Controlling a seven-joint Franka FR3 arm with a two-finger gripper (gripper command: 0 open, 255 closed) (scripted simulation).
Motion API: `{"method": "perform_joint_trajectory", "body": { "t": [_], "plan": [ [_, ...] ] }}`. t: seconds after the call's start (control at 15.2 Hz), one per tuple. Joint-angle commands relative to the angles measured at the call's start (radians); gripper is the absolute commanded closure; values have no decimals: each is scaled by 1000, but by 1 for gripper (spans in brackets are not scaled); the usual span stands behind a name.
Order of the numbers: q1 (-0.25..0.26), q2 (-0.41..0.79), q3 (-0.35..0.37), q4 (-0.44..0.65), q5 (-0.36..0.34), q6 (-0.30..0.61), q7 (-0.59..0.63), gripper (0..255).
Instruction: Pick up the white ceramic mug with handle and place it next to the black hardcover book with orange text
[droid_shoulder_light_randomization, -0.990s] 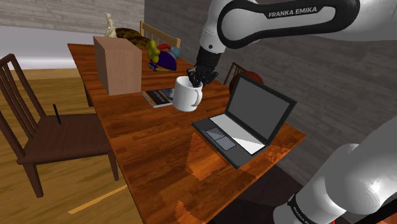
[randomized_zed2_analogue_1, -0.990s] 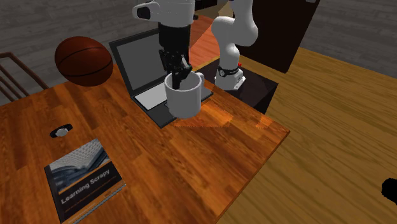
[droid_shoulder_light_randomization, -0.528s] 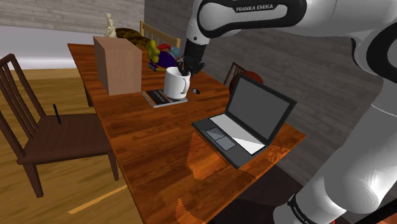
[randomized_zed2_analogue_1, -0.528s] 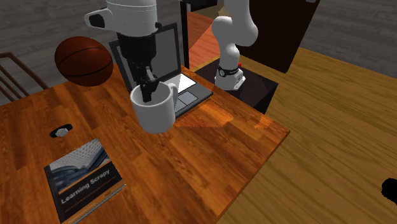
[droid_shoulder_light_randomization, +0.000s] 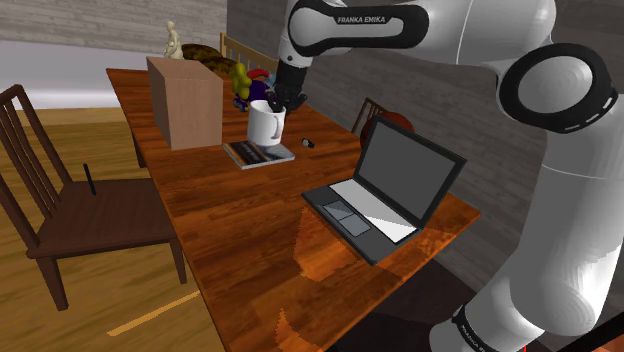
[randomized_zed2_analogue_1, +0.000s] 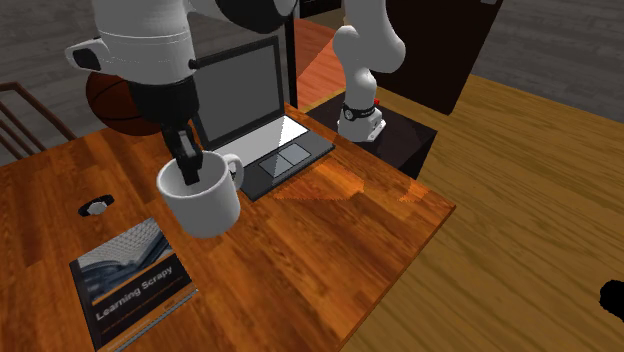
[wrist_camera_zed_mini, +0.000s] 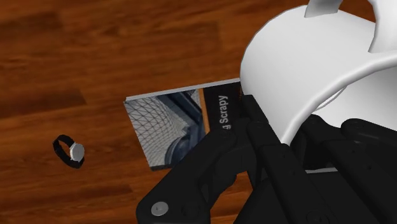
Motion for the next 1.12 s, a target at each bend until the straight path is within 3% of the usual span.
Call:
{"method": "perform_joint_trajectory", "body": {
  "t": [0.0, 1.06],
  "plan": [
    [0, 4, -1, -19, -2, 24, 2, 255],
    [-3, 41, -8, -181, -18, 222, 19, 255]
  ]
}}
